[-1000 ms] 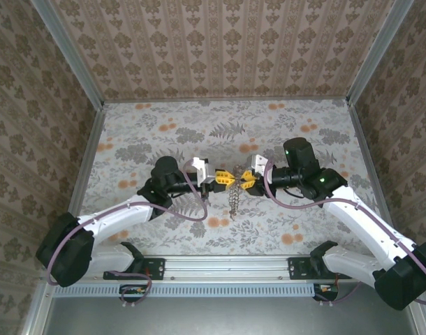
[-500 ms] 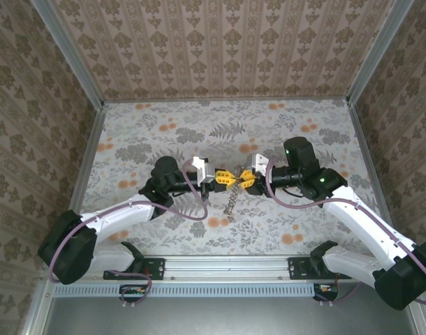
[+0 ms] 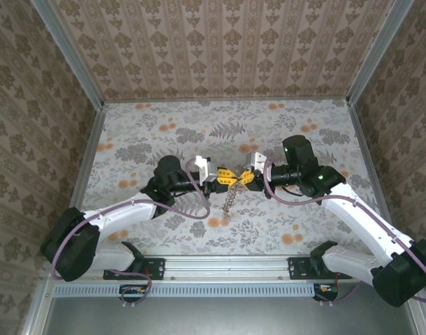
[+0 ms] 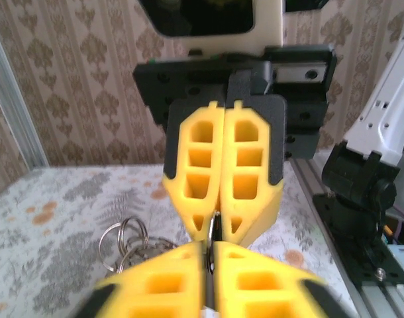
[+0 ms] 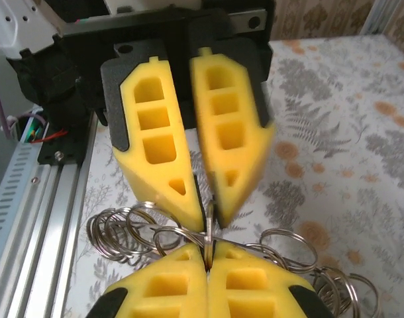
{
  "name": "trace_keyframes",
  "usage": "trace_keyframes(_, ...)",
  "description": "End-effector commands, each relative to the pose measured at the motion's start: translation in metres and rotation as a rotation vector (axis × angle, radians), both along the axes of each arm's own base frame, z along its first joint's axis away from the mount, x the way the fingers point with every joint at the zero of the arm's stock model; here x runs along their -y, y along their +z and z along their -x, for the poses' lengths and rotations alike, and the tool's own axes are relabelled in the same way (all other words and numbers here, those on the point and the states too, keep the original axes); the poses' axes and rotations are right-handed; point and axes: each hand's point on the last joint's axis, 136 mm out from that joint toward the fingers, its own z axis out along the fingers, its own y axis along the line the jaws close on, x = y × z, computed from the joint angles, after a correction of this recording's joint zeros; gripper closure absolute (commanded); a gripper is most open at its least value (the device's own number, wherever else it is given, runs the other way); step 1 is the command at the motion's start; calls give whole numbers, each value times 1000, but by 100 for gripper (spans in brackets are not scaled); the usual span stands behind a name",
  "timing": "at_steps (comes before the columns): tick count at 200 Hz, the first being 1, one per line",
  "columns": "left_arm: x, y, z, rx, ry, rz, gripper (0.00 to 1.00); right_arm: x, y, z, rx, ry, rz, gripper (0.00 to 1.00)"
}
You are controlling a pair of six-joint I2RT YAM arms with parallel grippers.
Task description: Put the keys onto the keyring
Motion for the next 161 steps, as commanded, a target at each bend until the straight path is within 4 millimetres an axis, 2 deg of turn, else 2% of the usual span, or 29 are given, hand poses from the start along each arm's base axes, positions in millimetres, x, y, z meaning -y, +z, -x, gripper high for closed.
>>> trace_keyframes(1,5,-9,-2,-10,13,-121,77,7,-8,4,11,15,122,100)
trace_keyframes(14,8,-19,2,-34,-20,-187,77,10,-13,6,13,20,179,100)
trace_keyframes(37,12,-23,4,-24,-31,-226,78,13,-17,4,31,6,240,100)
trace_keyframes(59,15,-25,4,-3,-36,-236,85,11,-17,4,46,5,258,100)
trace_keyframes(72,17,-29,8,8,-57,-261,87,10,-15,3,52,5,251,100)
trace_keyframes(107,21,-36,12,0,-82,-313,84,6,-9,2,60,5,225,100)
trace_keyframes(127,20,-38,12,10,-76,-320,91,4,-5,3,65,13,200,100)
trace_keyframes(161,18,-40,10,20,-58,-352,83,3,-3,4,73,10,182,100)
